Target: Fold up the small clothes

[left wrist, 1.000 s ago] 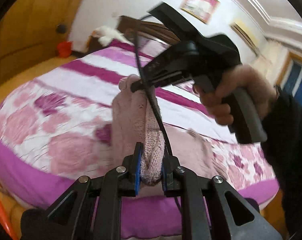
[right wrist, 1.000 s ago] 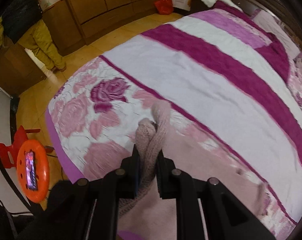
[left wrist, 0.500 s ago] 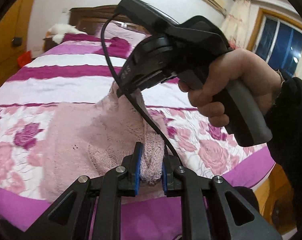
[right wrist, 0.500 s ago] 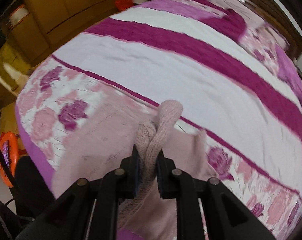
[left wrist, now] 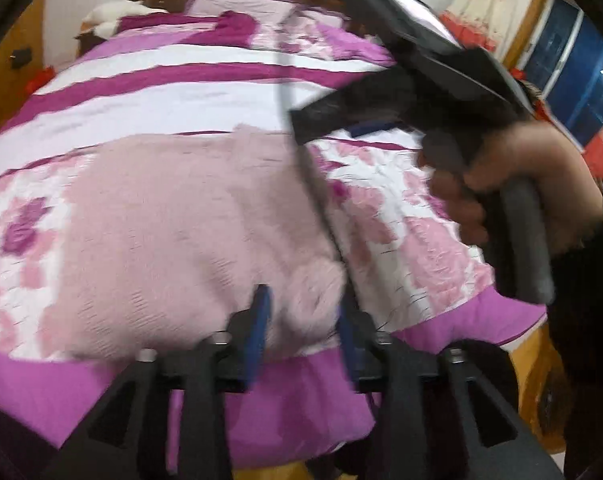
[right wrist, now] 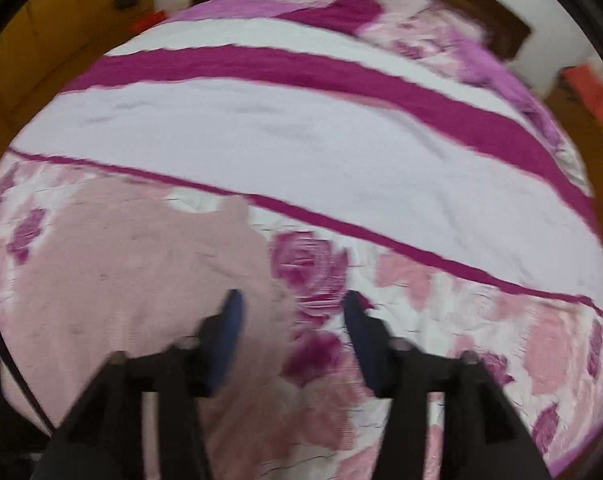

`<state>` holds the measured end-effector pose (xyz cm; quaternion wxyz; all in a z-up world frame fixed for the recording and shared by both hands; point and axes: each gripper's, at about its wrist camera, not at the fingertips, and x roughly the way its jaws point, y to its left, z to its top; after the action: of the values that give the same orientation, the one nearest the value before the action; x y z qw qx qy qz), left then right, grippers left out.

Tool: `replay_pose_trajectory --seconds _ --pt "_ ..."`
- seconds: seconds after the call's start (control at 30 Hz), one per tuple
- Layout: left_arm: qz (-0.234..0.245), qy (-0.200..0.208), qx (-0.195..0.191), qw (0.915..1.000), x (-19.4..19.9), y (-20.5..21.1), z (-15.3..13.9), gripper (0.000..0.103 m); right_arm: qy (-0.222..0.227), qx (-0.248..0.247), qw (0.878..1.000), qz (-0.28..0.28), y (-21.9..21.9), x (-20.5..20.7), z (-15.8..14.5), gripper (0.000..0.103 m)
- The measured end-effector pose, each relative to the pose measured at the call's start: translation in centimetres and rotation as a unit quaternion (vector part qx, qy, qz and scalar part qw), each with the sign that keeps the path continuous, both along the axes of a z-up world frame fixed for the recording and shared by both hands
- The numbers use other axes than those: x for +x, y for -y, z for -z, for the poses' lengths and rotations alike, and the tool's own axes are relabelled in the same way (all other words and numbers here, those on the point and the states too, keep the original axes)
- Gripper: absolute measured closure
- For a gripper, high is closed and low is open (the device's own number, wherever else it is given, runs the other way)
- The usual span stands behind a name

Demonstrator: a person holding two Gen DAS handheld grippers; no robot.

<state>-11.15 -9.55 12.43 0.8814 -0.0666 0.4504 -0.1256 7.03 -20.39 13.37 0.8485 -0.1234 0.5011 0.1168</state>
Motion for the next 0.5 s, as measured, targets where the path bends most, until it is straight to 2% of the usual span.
replay_pose_trajectory --seconds 0.03,0.07,0.13,0.17,0.27,0.37,0.5 --pt "-0.017 0.005 0.025 0.9995 -0.7 -0.4 -0.4 0.064 0.001 0.02 1.0 -0.001 0.4 -0.9 -0.2 0.044" --pt "-0.03 0.012 0.047 0.9984 -1.3 -0.7 -0.8 0.057 0.008 0.024 1.0 0.001 0.7 -1.6 -0.5 0.043" --pt "-0.059 0.043 0.113 0.9909 -3.2 -1.3 -1.6 0.057 0.046 0.006 0.999 0.009 0.9 -3.7 -1.1 0.036" --pt "-0.073 0.064 0.156 0.9829 -4.5 -1.5 -2.1 0.057 0.073 -0.009 0.997 0.014 0.8 -5.2 -1.4 0.035" --pt "-0.086 0.1 0.209 0.9689 -7.4 -2.3 -3.1 0.057 0.121 -0.019 0.992 0.019 0.7 -9.1 -2.5 0.035" --pt "-0.084 0.113 0.192 0.9714 -10.0 -3.7 -3.9 0.057 0.166 0.001 0.985 0.041 0.9 -13.3 -4.2 0.035" --pt "-0.087 0.12 0.169 0.9744 -11.8 -4.8 -5.1 0.057 0.181 0.027 0.982 0.053 1.2 -18.5 -5.5 0.035"
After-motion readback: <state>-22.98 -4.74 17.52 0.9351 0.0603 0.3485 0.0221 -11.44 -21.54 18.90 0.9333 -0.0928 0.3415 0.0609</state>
